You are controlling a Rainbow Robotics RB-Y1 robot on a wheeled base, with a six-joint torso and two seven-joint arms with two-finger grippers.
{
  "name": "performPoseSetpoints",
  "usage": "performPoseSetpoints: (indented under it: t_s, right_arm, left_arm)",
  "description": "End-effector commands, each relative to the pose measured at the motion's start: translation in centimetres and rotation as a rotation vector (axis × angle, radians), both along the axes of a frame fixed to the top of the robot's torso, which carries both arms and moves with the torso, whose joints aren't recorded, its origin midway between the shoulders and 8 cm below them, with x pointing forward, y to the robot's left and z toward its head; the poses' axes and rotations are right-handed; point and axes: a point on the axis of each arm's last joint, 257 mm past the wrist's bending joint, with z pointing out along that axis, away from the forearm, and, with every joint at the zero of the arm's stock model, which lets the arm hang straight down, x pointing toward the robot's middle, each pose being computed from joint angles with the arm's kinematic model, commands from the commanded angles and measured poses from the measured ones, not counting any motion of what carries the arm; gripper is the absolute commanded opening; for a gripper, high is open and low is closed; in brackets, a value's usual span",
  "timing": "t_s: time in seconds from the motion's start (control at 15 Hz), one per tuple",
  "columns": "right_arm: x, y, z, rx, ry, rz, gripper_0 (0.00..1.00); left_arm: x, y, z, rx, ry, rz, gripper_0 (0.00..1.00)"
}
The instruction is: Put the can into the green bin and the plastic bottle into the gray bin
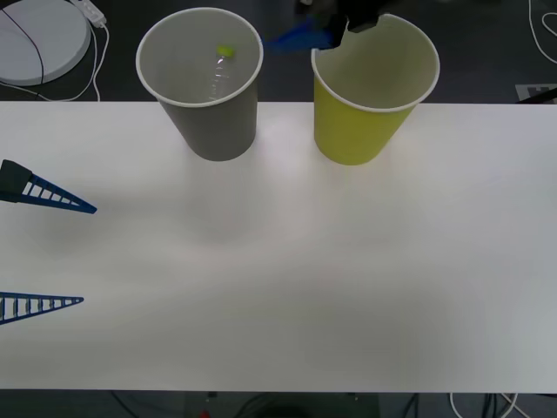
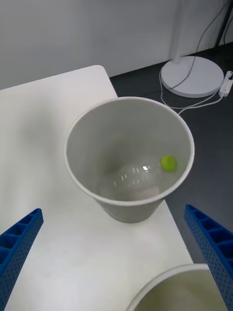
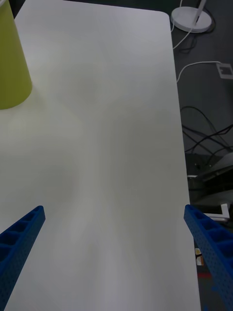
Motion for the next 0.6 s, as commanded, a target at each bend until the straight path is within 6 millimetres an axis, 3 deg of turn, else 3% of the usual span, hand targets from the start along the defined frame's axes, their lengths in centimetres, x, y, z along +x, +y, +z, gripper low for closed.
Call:
performPoseSetpoints:
  t_s: [0.07,0.6]
  right_arm:
    - [-1.2,-2.2,-1.5,0.004,-0.021,0.046,1.0]
    - [-5.8,-7.8,-5.6,0.035,-0.097,0.151,1.0]
  left_arm:
    - [0.0,0.0,0.0,0.0,0.0,0.0,1.0]
    - [0.0,0.0,0.0,0.0,0.0,0.0,1.0]
